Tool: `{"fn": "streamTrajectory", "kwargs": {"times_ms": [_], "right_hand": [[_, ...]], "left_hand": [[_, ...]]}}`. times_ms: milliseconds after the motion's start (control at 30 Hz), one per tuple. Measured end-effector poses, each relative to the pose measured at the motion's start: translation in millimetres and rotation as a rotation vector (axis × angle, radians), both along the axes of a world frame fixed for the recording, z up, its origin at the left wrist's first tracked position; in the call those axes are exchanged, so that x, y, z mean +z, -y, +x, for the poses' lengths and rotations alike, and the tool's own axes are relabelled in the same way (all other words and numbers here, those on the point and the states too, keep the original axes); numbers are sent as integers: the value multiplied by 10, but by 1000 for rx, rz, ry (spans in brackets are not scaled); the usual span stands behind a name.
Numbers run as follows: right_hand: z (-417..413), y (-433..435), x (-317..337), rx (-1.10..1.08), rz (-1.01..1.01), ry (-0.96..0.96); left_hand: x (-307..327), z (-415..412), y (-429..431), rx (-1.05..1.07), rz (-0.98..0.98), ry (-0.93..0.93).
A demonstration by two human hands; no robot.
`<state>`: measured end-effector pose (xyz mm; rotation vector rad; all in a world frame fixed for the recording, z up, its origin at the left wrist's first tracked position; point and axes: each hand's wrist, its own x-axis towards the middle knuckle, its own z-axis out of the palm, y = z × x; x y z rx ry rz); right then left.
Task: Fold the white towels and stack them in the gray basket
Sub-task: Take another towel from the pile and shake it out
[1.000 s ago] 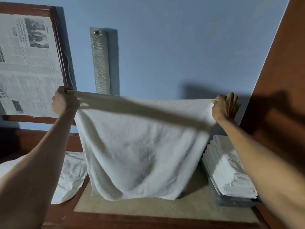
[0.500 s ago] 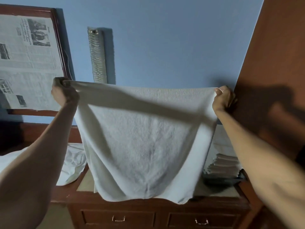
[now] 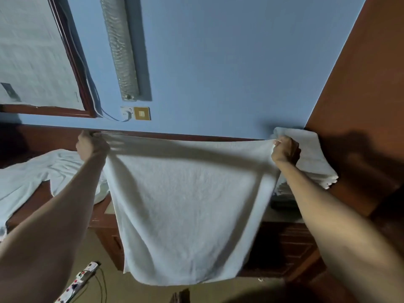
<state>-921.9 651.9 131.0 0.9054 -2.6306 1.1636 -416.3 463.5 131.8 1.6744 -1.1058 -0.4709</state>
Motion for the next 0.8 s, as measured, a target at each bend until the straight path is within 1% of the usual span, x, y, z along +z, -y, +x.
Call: {"fn": "streamTrajectory", "kwargs": {"times_ms": [133,200,367,433,533,600,700,800], "right_hand": [[-188,383,-574,3,106,92],[-272,509,-787,12,133,125],[-682,1232,-1370,43,135,208],[-854,1576,-1592,59,125,204],[-1064,2097,-1870,-3,155,207],[-1186,2446,-1985,-14,186,228],[-1384,2934,-2076,6,235,240],[-1543,3405,-2103,23,232,222]], "left_hand": [[-606,-155,348,-9,104,-5],[-817,-234,514,-51,159,-22],[-1551,-499,1572,-73,305,-115],[-1617,-713,1859,-60,335,-110],[-1618,-1046,2266,-83,362,-121],[-1677,-1231,2597,-113,374,-151],[-1812,-1426,3138,-118,429,-116],[-2027,-1511,3698,-76,448,-244]]}}
